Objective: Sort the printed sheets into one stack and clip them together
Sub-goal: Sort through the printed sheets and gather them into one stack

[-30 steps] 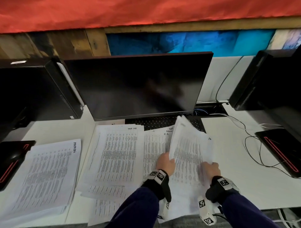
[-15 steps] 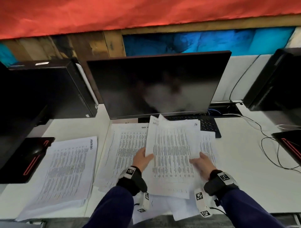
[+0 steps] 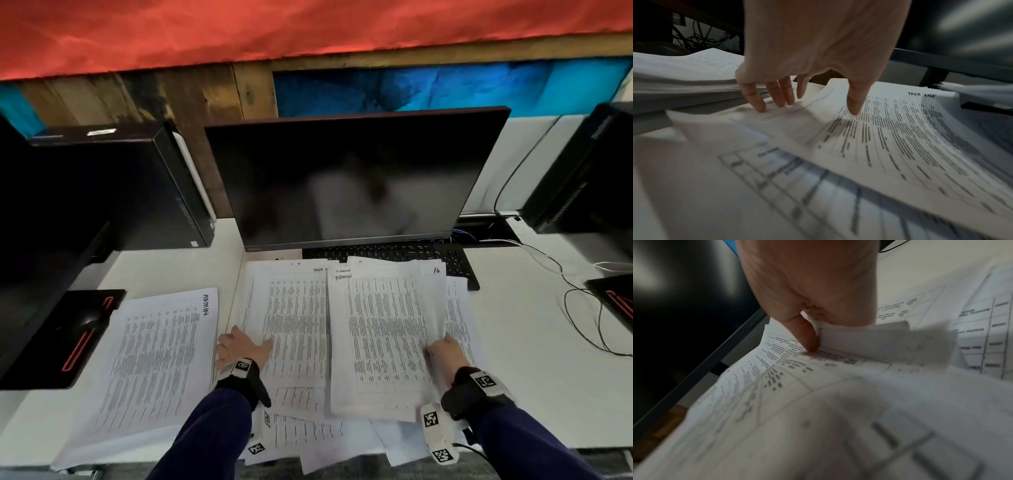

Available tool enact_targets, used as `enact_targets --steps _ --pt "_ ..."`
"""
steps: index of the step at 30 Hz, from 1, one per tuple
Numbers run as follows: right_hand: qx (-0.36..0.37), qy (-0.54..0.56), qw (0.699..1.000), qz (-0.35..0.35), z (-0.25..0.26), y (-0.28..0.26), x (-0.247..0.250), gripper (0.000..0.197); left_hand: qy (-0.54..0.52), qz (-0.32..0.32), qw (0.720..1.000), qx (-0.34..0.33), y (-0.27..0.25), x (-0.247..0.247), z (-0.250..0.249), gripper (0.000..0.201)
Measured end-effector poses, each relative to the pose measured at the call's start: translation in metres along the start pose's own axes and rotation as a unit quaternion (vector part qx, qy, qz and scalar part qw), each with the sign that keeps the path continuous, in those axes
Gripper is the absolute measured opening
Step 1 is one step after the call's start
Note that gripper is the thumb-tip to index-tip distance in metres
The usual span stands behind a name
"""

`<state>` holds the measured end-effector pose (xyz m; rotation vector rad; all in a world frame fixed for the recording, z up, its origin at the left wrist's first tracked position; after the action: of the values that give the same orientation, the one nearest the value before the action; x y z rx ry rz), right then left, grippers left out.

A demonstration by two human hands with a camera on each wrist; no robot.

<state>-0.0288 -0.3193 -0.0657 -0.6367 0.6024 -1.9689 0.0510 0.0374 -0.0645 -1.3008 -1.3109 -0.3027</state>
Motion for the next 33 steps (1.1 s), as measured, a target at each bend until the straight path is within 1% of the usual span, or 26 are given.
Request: enact_targets --steps 2,5,8,9,12,14,15,18,21,22,23,24,25,26,27,29,30,31,32,33 --pt "0.001 -0.003 1.000 0.028 -0.005 0.007 -0.008 0.034 -0.028 0.004 1.000 0.008 0.000 0.004 -0.003 0.085" --pt "-0.015 -0.036 0.997 0.066 0.001 0.002 -0.028 0.047 -0.069 0.043 0.997 0.004 0.002 0.009 -0.006 0.076" --pt "-0.018 -0.021 0.995 0.094 0.018 -0.025 -0.057 0.033 -0.106 0.107 0.989 -0.005 0.010 0.012 -0.008 0.072" --pt "-0.009 -0.024 0.996 0.090 0.020 -0.028 -0.065 0.034 -0.123 0.127 0.984 -0.017 0.013 0.011 -0.009 0.070" --pt "0.001 -0.017 0.998 0.068 0.020 -0.037 -0.087 0.040 -0.177 0.180 0.966 -0.050 0.016 0.007 -0.011 0.054" --pt "-0.013 -0.001 0.997 0.075 0.021 -0.041 -0.099 0.039 -0.200 0.197 0.958 -0.060 0.014 0.005 -0.012 0.033" --pt "-0.017 -0.002 0.996 0.082 0.021 -0.042 -0.104 0.039 -0.207 0.195 0.956 -0.065 0.012 0.006 -0.011 0.028" --pt "-0.010 -0.025 0.994 0.107 0.022 -0.047 -0.116 0.043 -0.208 0.178 0.959 -0.075 0.007 0.009 -0.011 0.038" --pt "0.037 -0.037 0.992 0.115 0.026 -0.056 -0.118 0.040 -0.199 0.172 0.962 -0.077 0.009 0.007 -0.008 0.037" --pt "0.056 -0.043 0.991 0.115 0.028 -0.059 -0.116 0.038 -0.193 0.154 0.966 -0.071 0.008 0.008 -0.007 0.031" --pt "0.079 -0.041 0.990 0.111 0.029 -0.061 -0.111 0.036 -0.189 0.130 0.971 -0.069 0.008 0.008 -0.007 0.021" --pt "0.092 -0.028 0.990 0.104 0.031 -0.063 -0.104 0.035 -0.185 0.095 0.976 -0.066 0.009 0.008 -0.006 0.018" --pt "0.100 -0.001 0.991 0.094 0.034 -0.066 -0.095 0.033 -0.180 0.056 0.980 -0.068 0.009 0.006 -0.006 0.028" --pt "0.101 0.022 0.991 0.079 0.035 -0.065 -0.083 0.031 -0.175 0.032 0.981 -0.074 0.005 0.006 -0.007 0.034" --pt "0.099 0.041 0.992 0.062 0.037 -0.064 -0.071 0.029 -0.175 0.011 0.980 -0.090 0.000 0.005 -0.010 0.034" --pt "0.084 0.041 0.995 0.022 0.034 -0.054 -0.042 0.030 -0.176 0.010 0.976 -0.125 -0.012 0.002 -0.020 0.031" --pt "0.064 0.026 0.998 -0.003 0.029 -0.044 -0.029 0.031 -0.173 0.019 0.974 -0.144 -0.018 -0.002 -0.026 0.029" --pt "0.044 -0.007 0.999 -0.028 0.025 -0.035 -0.016 0.035 -0.169 0.036 0.972 -0.159 -0.024 -0.008 -0.033 0.028" --pt "0.018 -0.071 0.996 -0.048 0.021 -0.028 -0.007 0.039 -0.164 0.059 0.970 -0.170 -0.030 -0.015 -0.041 0.028" --pt "-0.011 -0.154 0.986 -0.067 0.017 -0.022 0.001 0.042 -0.160 0.084 0.967 -0.177 -0.035 -0.023 -0.049 0.029"
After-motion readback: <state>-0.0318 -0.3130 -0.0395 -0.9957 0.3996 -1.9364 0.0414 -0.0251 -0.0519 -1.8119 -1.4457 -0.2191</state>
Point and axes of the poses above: each hand's wrist, its own y-axis towards the middle knuckle, its own x-axis out of the back of the hand, z = x × y, the point moved 1 cm from there along y, towards the middle knuckle, and after that the axes turned 5 degrees about z, right-handed, at the moved point
